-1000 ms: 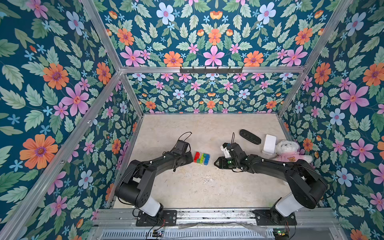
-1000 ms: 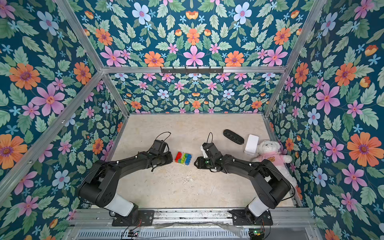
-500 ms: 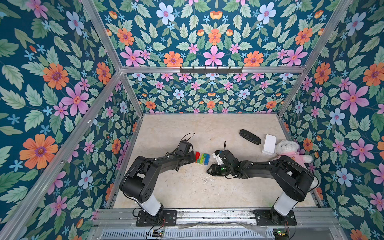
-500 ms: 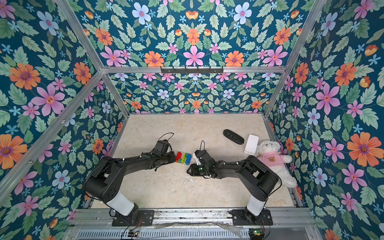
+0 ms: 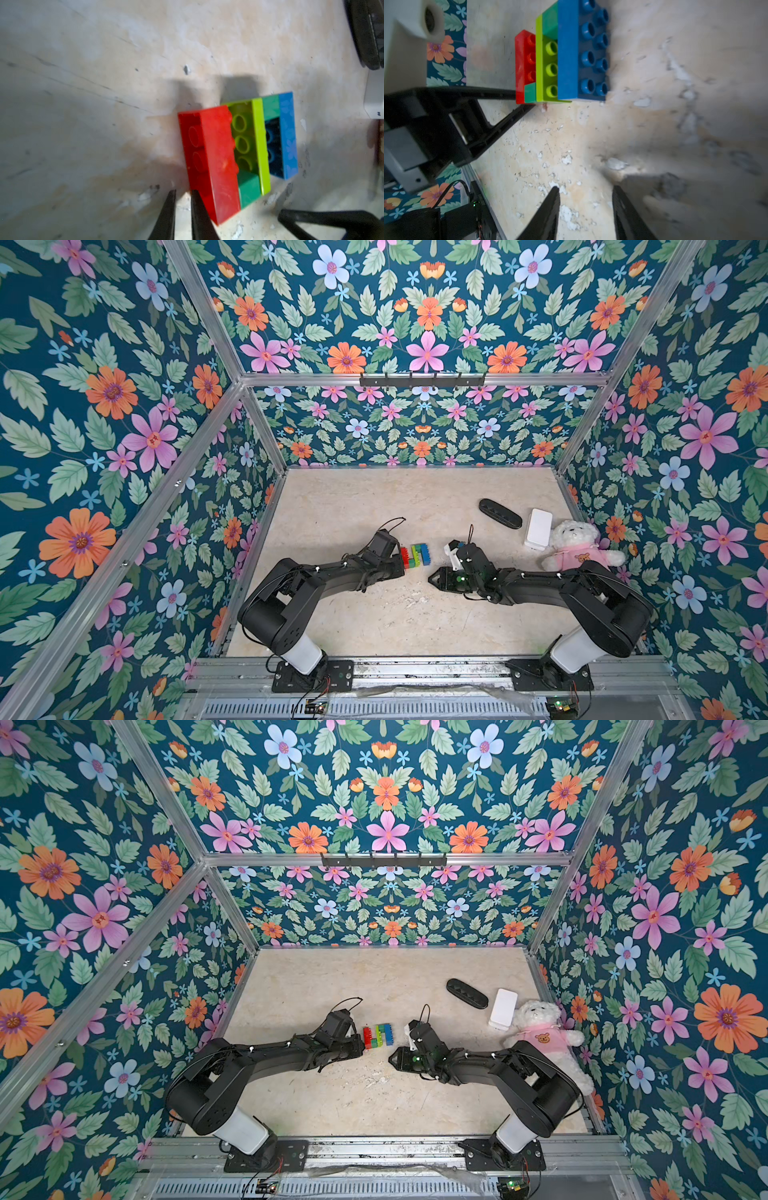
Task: Assemble the number 5 with lego
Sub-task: Adjust the lego brick at the center of the board.
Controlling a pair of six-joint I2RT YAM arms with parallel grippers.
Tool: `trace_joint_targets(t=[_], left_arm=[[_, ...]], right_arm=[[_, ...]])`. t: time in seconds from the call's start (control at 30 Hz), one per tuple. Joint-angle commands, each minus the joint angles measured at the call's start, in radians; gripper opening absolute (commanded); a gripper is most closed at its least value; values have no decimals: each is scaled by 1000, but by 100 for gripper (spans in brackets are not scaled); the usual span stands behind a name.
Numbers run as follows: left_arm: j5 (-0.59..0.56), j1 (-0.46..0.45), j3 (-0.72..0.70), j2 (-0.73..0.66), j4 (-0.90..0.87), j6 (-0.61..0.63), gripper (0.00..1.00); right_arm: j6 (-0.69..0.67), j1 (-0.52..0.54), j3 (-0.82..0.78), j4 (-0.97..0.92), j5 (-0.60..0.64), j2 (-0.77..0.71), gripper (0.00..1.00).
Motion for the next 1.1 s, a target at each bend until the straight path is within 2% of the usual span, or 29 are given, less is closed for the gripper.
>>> trace_joint_targets(t=[0.0,0.37,0.83,1.07], left_arm=[[-1,-34,-11,6,20,-63,18],[-5,-130,66,134,103,-115,18],[38,-179,210,267,182,-200,18],[52,-186,199,224,152,-182,22]], right_arm=[[19,-24,-37,15,30,-52,45],[20,-54,-120,2,78,-159,45],[33,-121,-229,-41,132,-336,45],[12,-132,-225,-91,141,-385,47]])
